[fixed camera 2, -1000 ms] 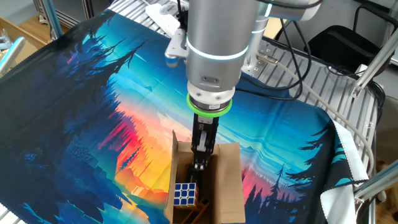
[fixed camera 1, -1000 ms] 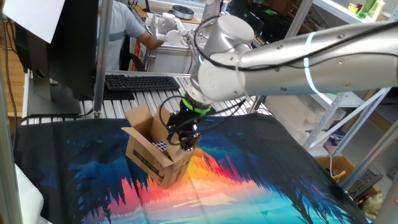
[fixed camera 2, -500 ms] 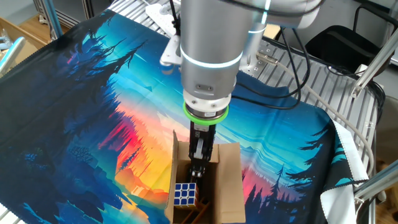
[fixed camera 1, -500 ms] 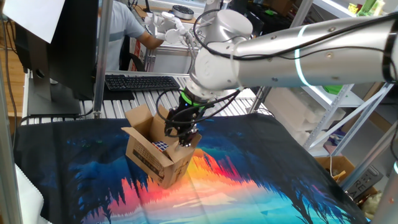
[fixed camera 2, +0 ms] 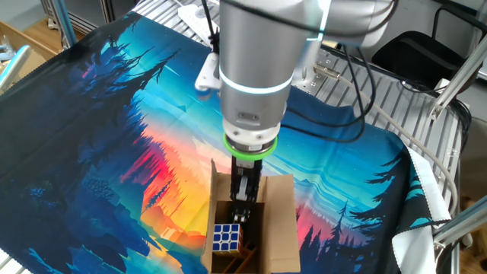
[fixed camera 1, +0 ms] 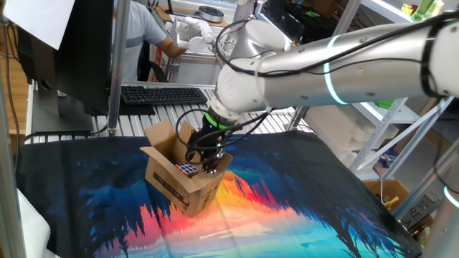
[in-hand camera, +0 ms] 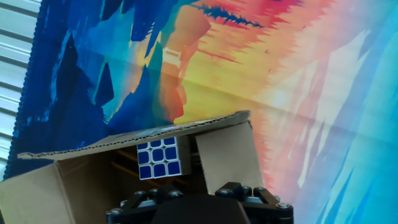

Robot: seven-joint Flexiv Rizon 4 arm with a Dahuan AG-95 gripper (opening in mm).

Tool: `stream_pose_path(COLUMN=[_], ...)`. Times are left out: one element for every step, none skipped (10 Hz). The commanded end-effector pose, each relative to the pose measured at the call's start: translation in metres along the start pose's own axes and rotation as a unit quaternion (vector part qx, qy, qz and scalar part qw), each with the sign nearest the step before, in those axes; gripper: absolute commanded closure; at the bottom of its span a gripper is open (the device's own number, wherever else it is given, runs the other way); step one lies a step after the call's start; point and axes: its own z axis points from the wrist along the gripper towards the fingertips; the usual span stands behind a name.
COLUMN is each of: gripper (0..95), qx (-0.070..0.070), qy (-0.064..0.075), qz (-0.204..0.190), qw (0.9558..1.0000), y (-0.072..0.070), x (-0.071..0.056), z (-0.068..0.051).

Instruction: Cover the box

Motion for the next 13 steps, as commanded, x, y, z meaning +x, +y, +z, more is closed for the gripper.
stream_pose_path(gripper=[38.0, 38.0, 38.0, 38.0, 38.0, 38.0, 38.0, 38.0, 38.0, 38.0, 38.0, 38.0, 38.0], qx=[-0.002, -0.002, -0.002, -0.002, -0.001, 0.002, 0.007, 0.013, 0.015, 0.015, 0.014, 0.014, 0.015], qy=[0.001, 0.000, -0.001, -0.001, -0.001, -0.001, 0.000, 0.000, 0.000, 0.000, 0.002, 0.002, 0.002], qz=[-0.003, -0.003, -0.002, -0.004, -0.006, -0.003, 0.001, 0.011, 0.014, 0.014, 0.017, 0.020, 0.022], qw=[1.0000, 1.0000, 1.0000, 1.0000, 1.0000, 1.0000, 1.0000, 0.9999, 0.9998, 0.9998, 0.9998, 0.9997, 0.9996], y=[-0.002, -0.002, -0.002, -0.003, -0.002, 0.000, 0.004, 0.010, 0.016, 0.017, 0.018, 0.019, 0.021], x=[-0.004, -0.005, -0.005, -0.005, -0.004, -0.001, 0.002, 0.006, 0.009, 0.010, 0.010, 0.010, 0.012], z=[0.004, 0.006, 0.006, 0.006, 0.004, -0.002, -0.009, -0.019, -0.024, -0.025, -0.025, -0.026, -0.028])
